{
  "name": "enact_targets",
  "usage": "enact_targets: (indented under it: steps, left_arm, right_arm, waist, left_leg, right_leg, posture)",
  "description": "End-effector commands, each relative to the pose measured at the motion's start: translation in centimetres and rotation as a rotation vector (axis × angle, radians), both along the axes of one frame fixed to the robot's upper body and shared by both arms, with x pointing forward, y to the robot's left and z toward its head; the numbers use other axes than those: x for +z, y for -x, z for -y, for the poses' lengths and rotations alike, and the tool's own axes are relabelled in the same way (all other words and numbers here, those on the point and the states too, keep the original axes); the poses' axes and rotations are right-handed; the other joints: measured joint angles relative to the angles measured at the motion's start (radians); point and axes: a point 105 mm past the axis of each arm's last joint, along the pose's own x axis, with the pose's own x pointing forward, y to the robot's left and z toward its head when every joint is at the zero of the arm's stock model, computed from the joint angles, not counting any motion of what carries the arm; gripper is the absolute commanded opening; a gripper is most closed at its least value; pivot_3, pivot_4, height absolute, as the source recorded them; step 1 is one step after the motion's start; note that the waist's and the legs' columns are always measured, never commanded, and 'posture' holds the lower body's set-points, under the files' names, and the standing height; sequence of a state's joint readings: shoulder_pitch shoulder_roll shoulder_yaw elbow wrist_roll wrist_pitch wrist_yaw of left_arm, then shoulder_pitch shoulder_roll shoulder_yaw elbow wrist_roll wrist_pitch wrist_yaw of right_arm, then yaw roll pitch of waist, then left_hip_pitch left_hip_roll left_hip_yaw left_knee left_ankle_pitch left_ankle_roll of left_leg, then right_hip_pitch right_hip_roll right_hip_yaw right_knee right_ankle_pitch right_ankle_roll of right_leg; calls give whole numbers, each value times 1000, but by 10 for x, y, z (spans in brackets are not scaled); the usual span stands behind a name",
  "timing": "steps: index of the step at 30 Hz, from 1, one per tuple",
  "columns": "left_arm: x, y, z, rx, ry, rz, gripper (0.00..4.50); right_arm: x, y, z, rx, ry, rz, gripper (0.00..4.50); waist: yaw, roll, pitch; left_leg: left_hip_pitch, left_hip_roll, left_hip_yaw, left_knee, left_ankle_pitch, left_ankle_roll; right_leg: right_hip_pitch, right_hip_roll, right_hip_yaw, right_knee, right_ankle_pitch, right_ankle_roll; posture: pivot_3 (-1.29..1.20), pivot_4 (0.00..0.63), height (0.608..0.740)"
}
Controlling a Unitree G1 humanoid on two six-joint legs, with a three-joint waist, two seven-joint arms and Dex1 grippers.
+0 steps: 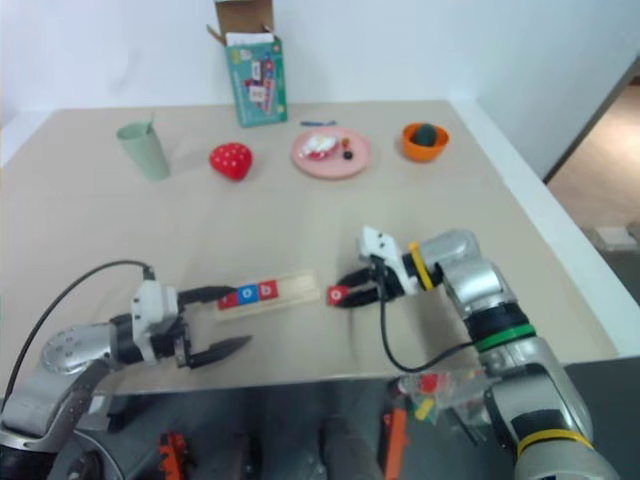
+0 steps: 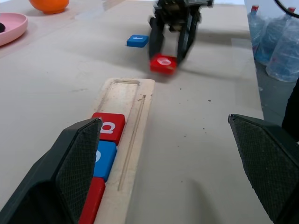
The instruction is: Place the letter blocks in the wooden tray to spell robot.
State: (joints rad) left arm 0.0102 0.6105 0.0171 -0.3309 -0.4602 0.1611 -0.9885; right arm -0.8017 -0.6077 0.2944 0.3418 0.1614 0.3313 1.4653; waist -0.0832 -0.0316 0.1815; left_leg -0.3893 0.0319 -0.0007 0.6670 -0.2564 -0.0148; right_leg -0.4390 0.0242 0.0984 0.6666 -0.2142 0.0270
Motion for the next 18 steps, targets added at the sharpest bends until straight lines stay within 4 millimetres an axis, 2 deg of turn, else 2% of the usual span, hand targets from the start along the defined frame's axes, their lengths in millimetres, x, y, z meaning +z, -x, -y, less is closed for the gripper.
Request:
enact_targets:
  steps: [1, 9, 18]
  left_arm:
    - [9, -3, -7, 38, 26, 23, 4500]
    - [7, -6, -11, 81, 28, 20, 4500]
    - [6, -4, -11, 106, 23, 29, 4500]
  right_arm:
    - [34, -8, -27, 41, -73, 117, 1226]
    - [19, -18, -64, 154, 0, 187, 1226]
    - [8, -23, -72, 216, 75, 162, 1226]
  waist:
    - [-1, 0, 0]
    - [6, 0, 0]
    - [6, 0, 0]
  left_leg:
    - [0, 1, 0, 0, 0, 0]
    - [-2, 2, -2, 0, 0, 1]
    - [-3, 1, -2, 0, 0, 1]
  right_leg:
    - [0, 1, 0, 0, 0, 0]
    - [-1, 3, -2, 0, 0, -2]
    - [-1, 0, -1, 0, 1, -3]
  posture:
    - [0, 150, 740]
    - [0, 150, 740]
    - [0, 150, 740]
